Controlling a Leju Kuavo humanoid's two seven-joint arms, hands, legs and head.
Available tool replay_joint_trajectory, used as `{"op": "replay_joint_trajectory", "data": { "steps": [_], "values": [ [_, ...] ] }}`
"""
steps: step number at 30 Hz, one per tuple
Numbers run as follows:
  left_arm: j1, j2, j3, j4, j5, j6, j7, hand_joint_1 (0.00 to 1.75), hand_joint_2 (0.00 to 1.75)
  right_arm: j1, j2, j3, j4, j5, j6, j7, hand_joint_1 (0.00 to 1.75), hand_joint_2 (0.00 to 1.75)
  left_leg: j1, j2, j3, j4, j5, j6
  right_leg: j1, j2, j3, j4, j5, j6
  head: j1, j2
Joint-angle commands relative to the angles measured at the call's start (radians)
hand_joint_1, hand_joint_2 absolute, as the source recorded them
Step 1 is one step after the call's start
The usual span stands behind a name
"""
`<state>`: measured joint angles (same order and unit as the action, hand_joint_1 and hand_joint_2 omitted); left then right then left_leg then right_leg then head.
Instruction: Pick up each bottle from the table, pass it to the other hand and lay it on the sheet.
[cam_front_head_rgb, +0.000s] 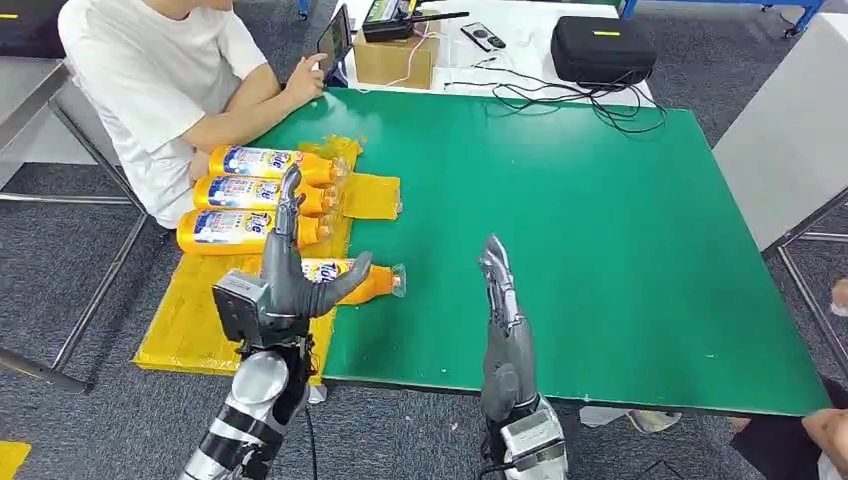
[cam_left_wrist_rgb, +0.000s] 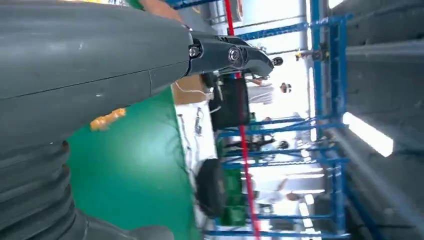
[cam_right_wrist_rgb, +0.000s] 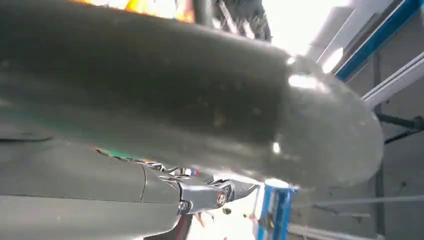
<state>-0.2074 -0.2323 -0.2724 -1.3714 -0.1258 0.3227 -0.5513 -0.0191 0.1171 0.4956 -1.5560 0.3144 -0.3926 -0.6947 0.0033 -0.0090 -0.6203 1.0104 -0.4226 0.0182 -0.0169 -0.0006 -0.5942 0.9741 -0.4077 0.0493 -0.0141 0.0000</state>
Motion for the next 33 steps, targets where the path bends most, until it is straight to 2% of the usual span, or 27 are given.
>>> {"op": "replay_joint_trajectory", "data": {
  "steps": [1, 2, 3, 4, 6, 7, 9, 12, 13, 15, 16, 17, 19, 20, 22, 24, 27, 28, 29, 33],
  "values": [
    [0.018, -0.018, 0.002, -0.013, 0.046, 0.011, -0.010, 0.00, 1.75, -0.058, -0.056, 0.070, 0.095, 0.070, -0.096, -0.003, 0.00, 0.00, 0.000, 0.002, 0.006, 0.000, -0.003, -0.001, 0.001, 0.001, 0.006, -0.001, -0.002, -0.002, 0.000, 0.000],
    [0.023, -0.034, 0.004, -0.002, 0.123, -0.011, 0.017, 0.00, 1.75, -0.071, -0.058, 0.084, 0.135, 0.145, -0.206, -0.003, 0.00, 0.00, 0.001, 0.001, 0.003, -0.001, -0.001, -0.001, 0.001, 0.001, 0.003, -0.001, 0.000, -0.001, 0.000, 0.000],
    [0.027, -0.047, -0.001, 0.017, 0.188, -0.042, 0.045, 0.00, 1.75, -0.074, -0.050, 0.080, 0.157, 0.136, -0.252, -0.003, 0.00, 0.00, 0.001, 0.002, 0.006, -0.001, -0.002, -0.001, 0.001, 0.001, 0.006, -0.001, -0.001, -0.002, 0.000, 0.000],
    [0.029, -0.057, -0.010, 0.050, 0.185, -0.001, 0.009, 0.00, 1.75, -0.071, -0.029, 0.049, 0.171, 0.061, -0.283, -0.003, 0.00, 0.00, 0.001, 0.003, 0.008, -0.001, -0.003, -0.001, 0.001, 0.002, 0.007, -0.001, -0.002, -0.003, -0.001, 0.000],
    [0.026, -0.075, -0.007, 0.093, 0.222, 0.057, -0.025, 0.00, 1.75, -0.068, 0.003, -0.018, 0.193, 0.060, -0.306, -0.003, 0.00, 0.00, 0.000, 0.001, 0.008, -0.002, -0.002, -0.001, 0.001, 0.001, 0.007, -0.002, -0.002, -0.002, 0.000, 0.000],
    [0.027, -0.077, -0.004, 0.097, 0.245, 0.068, -0.049, 0.00, 1.75, -0.058, 0.026, -0.061, 0.185, 0.062, -0.306, -0.003, 0.00, 1.75, 0.001, 0.002, 0.010, -0.001, -0.003, -0.001, 0.001, 0.001, 0.009, -0.002, -0.002, -0.003, 0.000, 0.000],
    [0.032, -0.078, 0.003, 0.095, 0.242, 0.099, -0.077, 0.00, 1.75, -0.051, 0.046, -0.084, 0.186, 0.053, -0.306, -0.003, 0.00, 1.75, 0.000, 0.000, 0.005, -0.001, -0.001, -0.001, 0.001, -0.001, 0.004, -0.002, -0.001, -0.002, 0.000, 0.000],
    [0.038, -0.074, 0.027, 0.108, 0.238, 0.128, -0.089, 0.00, 1.75, -0.041, 0.083, -0.103, 0.213, 0.029, -0.306, -0.003, 0.00, 1.75, 0.001, 0.002, 0.006, -0.001, -0.002, -0.001, 0.001, 0.001, 0.005, -0.002, -0.001, -0.002, 0.000, 0.000],
    [0.030, -0.066, 0.032, 0.133, 0.252, 0.124, -0.080, 0.00, 1.75, -0.041, 0.093, -0.100, 0.230, -0.006, -0.306, -0.003, 0.00, 1.75, 0.000, 0.002, 0.006, -0.002, -0.002, -0.001, 0.000, 0.001, 0.005, -0.001, -0.001, -0.002, 0.000, 0.000],
    [0.000, -0.055, 0.045, 0.213, 0.219, 0.201, -0.147, 0.00, 1.75, -0.061, 0.086, -0.057, 0.296, -0.072, -0.306, -0.003, 0.00, 1.75, 0.000, 0.001, 0.006, -0.002, -0.001, -0.001, 0.001, 0.000, 0.005, -0.002, -0.001, -0.002, 0.000, 0.000],
    [0.004, -0.049, 0.046, 0.193, 0.160, 0.244, -0.147, 0.00, 1.75, -0.067, 0.087, -0.046, 0.311, -0.067, -0.306, -0.003, 0.00, 1.75, 0.001, 0.002, 0.009, -0.004, -0.002, -0.002, 0.001, 0.001, 0.008, -0.003, -0.001, -0.003, 0.000, 0.000],
    [0.004, -0.049, 0.051, 0.194, 0.152, 0.251, -0.147, 0.00, 1.75, -0.070, 0.089, -0.046, 0.320, -0.057, -0.306, -0.003, 0.00, 1.75, 0.000, 0.001, 0.006, -0.003, -0.001, -0.001, 0.001, 0.001, 0.005, -0.002, 0.000, -0.002, 0.000, 0.000],
    [-0.019, -0.056, 0.074, 0.249, 0.187, 0.232, -0.147, 0.00, 1.75, -0.087, 0.103, -0.049, 0.357, -0.072, -0.306, -0.003, 0.00, 1.75, 0.000, 0.003, 0.005, -0.002, -0.001, -0.001, 0.001, 0.002, 0.003, -0.001, 0.000, -0.002, 0.000, 0.000],
    [-0.022, -0.064, 0.089, 0.237, 0.183, 0.231, -0.147, 0.00, 1.75, -0.095, 0.106, -0.041, 0.357, -0.071, -0.306, -0.003, 0.00, 1.75, 0.001, 0.004, 0.009, -0.002, -0.003, -0.002, 0.001, 0.003, 0.007, -0.001, -0.002, -0.003, 0.000, 0.000],
    [-0.027, -0.077, 0.110, 0.184, 0.169, 0.191, -0.147, 0.00, 1.75, -0.119, 0.106, 0.000, 0.360, -0.055, -0.306, -0.003, 0.00, 1.75, 0.001, 0.002, 0.005, -0.001, -0.001, -0.001, 0.001, 0.001, 0.004, -0.001, -0.001, -0.002, 0.000, 0.000],
    [-0.040, -0.108, 0.198, 0.193, 0.262, -0.060, -0.147, 0.00, 1.75, -0.170, 0.091, 0.062, 0.411, -0.109, -0.306, -0.003, 0.00, 1.75, 0.001, 0.003, 0.003, 0.000, -0.002, -0.001, 0.001, 0.003, 0.002, 0.000, 0.000, -0.002, 0.000, 0.000],
    [-0.063, -0.117, 0.205, 0.291, 0.273, -0.048, -0.147, 0.00, 1.75, -0.170, 0.095, 0.010, 0.416, -0.073, -0.306, -0.003, 0.00, 1.75, 0.001, 0.004, 0.005, 0.000, -0.002, -0.001, 0.001, 0.003, 0.004, -0.001, 0.000, -0.002, 0.000, 0.000],
    [-0.070, -0.117, 0.202, 0.323, 0.295, -0.080, -0.147, 0.00, 0.00, -0.165, 0.095, -0.003, 0.410, -0.050, -0.306, -0.003, 0.00, 1.75, 0.000, 0.001, 0.004, -0.001, 0.000, -0.001, 0.001, 0.000, 0.004, -0.001, 0.000, -0.002, 0.000, 0.000],
    [-0.069, -0.117, 0.195, 0.324, 0.279, -0.080, -0.147, 0.00, 1.75, -0.156, 0.102, -0.029, 0.401, -0.022, -0.306, -0.003, 0.00, 1.75, 0.001, 0.001, 0.006, -0.002, -0.001, -0.001, 0.001, 0.000, 0.005, -0.002, -0.001, -0.002, 0.000, 0.000],
    [-0.025, -0.101, 0.158, 0.265, 0.175, -0.061, -0.147, 0.00, 1.75, -0.137, 0.112, -0.036, 0.427, -0.012, -0.306, -0.003, 0.00, 1.75, 0.001, 0.001, 0.006, -0.001, -0.002, -0.001, 0.001, 0.000, 0.006, -0.001, -0.002, -0.002, 0.000, 0.000]
  ]
}}
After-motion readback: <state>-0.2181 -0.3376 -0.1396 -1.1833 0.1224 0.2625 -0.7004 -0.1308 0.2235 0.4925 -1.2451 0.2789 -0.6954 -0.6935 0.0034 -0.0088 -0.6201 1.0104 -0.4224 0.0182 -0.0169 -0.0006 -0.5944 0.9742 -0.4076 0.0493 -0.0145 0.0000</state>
